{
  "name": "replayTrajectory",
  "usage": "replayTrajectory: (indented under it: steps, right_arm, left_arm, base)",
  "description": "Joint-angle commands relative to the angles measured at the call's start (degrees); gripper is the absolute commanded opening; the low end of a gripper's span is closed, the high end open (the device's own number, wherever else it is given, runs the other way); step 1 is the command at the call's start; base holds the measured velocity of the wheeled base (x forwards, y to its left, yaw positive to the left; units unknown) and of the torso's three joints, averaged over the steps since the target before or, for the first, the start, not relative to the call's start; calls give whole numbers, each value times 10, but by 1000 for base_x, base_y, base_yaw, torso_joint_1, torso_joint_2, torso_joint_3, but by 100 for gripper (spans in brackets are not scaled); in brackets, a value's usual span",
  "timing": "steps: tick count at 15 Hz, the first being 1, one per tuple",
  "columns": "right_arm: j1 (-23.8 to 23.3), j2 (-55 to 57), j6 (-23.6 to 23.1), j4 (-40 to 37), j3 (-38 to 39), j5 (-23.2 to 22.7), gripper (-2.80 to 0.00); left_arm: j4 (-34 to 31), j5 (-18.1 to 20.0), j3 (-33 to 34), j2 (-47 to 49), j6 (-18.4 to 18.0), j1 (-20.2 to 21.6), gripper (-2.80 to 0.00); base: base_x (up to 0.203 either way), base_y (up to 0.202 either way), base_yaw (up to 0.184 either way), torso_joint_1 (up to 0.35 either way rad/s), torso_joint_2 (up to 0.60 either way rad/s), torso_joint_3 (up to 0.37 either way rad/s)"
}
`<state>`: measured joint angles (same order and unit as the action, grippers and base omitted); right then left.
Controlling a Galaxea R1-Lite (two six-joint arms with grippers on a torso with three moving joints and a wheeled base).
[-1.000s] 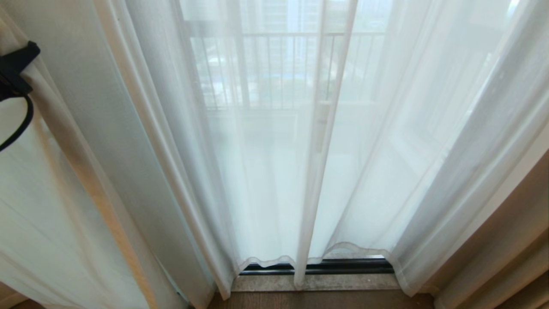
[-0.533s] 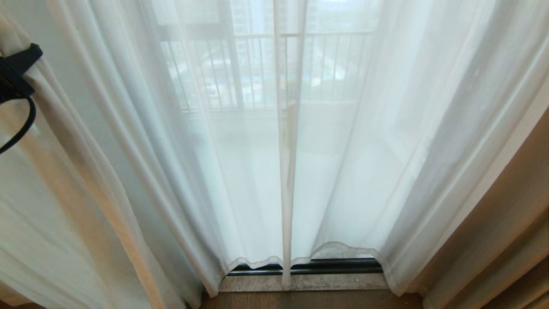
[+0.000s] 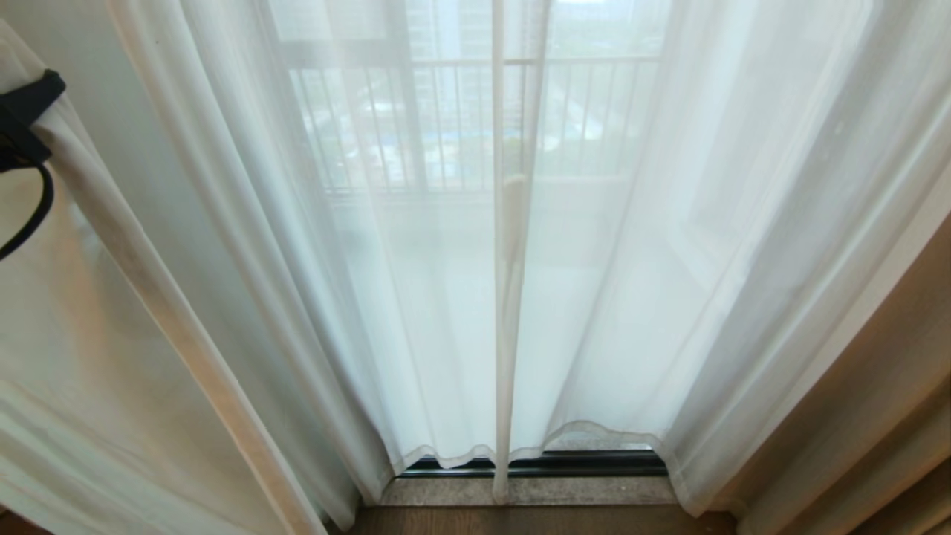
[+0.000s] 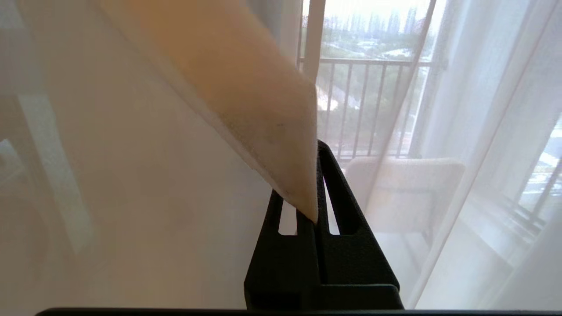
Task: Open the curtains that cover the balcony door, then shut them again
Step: Close the inner curtains on both sides
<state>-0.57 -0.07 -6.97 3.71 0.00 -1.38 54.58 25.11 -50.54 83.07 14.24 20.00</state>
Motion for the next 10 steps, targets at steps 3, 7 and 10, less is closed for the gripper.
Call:
replayTrajectory:
  steps: [3,7,10]
  right_arm:
    - [0,1,-1,1,0,0,-280]
    - [0,1,-1,1,0,0,-280]
    - [0,1,-1,1,0,0,-280]
  left_arm:
    - [4,20,-1,-13,1,-4,-280]
    - [2,26,1,-33,-1,-30,-280]
    - [-1,24,14,-34,-8,-45,-280]
  base:
    - [0,0,0,0,0,0]
    - [0,0,0,0,0,0]
    - [0,0,0,0,0,0]
